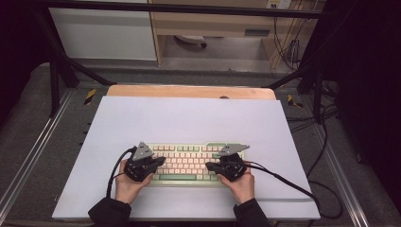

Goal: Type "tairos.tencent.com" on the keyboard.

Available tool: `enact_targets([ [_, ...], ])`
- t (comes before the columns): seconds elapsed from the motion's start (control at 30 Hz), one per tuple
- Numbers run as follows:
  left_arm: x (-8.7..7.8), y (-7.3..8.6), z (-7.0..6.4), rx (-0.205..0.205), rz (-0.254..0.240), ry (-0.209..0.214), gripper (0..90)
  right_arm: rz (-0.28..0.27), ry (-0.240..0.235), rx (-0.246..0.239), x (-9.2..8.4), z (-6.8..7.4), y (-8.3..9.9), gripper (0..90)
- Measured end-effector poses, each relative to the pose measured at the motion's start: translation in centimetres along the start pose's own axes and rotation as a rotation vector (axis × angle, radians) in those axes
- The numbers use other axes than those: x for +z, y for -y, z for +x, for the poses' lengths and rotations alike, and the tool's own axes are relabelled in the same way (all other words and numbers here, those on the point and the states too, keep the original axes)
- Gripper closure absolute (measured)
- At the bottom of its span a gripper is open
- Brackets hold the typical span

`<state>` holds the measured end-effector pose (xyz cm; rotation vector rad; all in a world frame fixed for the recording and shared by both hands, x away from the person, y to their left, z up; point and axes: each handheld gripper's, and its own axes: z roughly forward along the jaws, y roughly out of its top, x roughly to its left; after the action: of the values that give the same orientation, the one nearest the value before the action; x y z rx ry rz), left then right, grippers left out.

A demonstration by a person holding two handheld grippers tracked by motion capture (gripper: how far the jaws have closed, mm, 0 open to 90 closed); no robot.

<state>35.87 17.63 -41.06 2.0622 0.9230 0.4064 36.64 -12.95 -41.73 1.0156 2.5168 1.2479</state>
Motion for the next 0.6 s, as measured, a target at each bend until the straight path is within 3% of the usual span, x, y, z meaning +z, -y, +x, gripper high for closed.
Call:
enact_targets([
  [0.27, 1.1, -1.0, -0.6, 0.016, 0.006, 0.005, 90.0, -0.005, 0.004, 0.004, 0.0, 0.0, 0.0, 90.0],
  [0.6, 2.8, -1.2, -1.0, 0.016, 0.023, 0.006, 90.0, -0.001, -0.001, 0.003, 0.0, 0.0, 0.1, 90.0],
])
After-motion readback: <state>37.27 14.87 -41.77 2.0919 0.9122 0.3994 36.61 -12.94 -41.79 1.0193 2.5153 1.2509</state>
